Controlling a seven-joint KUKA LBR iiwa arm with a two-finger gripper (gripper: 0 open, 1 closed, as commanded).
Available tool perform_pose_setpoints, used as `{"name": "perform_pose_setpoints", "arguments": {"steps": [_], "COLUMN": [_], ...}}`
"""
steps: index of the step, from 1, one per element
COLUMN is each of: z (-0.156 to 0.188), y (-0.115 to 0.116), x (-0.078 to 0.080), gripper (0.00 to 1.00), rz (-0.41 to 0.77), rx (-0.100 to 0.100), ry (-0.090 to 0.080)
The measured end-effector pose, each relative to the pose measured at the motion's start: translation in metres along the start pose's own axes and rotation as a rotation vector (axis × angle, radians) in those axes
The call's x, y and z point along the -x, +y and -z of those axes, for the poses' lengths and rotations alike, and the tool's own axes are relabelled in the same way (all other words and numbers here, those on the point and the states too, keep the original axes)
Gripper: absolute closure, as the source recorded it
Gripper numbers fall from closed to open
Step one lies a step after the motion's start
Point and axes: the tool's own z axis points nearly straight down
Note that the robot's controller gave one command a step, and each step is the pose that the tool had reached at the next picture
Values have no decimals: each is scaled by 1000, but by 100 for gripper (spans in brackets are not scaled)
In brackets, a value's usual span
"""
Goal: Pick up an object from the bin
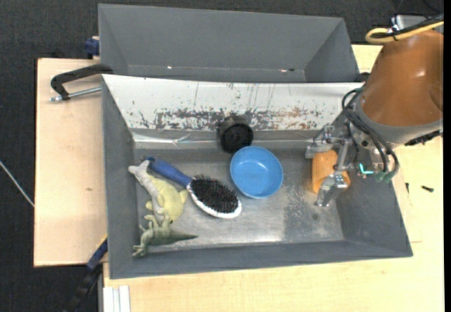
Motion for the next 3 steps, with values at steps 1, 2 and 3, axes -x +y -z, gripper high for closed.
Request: {"name": "perform_pose_setpoints", "arguments": {"steps": [1, 2, 3], "z": [-130, -118, 25], "y": [36, 34, 38], "x": [38, 43, 26], "gripper": [0, 100, 100], "rz": [-48, -49, -4], "rx": [2, -1, -2], "ry": [-3, -19, -21]}}
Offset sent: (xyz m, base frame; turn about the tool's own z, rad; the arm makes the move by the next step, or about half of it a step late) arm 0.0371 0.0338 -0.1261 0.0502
